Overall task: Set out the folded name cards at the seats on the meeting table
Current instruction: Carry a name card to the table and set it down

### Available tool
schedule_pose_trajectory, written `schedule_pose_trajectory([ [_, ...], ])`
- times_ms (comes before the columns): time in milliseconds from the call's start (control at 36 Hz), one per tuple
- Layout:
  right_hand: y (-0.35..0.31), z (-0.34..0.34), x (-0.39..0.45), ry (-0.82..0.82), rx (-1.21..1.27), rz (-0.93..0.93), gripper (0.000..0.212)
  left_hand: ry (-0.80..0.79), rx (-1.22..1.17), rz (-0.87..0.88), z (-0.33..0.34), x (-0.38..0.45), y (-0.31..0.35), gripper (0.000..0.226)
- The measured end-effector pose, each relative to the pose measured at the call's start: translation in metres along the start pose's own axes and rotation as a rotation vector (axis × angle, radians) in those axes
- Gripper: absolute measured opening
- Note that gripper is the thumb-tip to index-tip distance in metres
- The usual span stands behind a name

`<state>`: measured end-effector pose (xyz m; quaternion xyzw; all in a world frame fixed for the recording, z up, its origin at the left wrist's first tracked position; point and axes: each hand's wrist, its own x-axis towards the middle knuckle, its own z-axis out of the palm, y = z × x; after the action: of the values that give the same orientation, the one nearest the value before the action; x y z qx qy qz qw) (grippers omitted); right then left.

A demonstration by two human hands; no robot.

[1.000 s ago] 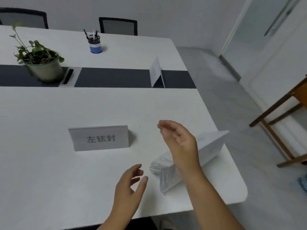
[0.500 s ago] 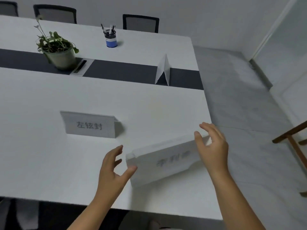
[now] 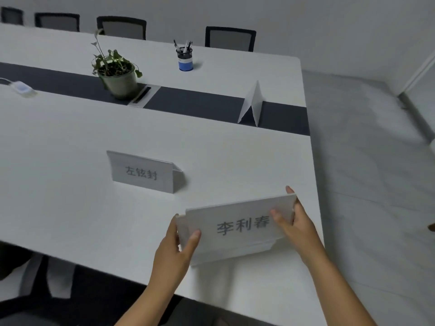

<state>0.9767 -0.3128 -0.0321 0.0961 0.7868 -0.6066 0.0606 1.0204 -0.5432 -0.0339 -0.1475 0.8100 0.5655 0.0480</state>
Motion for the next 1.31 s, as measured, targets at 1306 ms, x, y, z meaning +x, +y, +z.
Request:
schedule_pose_trajectory([
  [1306,-0.101,0.301,-0.162,-0.466,0.244,-0.107,0.053,0.523,-0.351,-0.014,-0.322,-0.168,-0.126,0.085],
])
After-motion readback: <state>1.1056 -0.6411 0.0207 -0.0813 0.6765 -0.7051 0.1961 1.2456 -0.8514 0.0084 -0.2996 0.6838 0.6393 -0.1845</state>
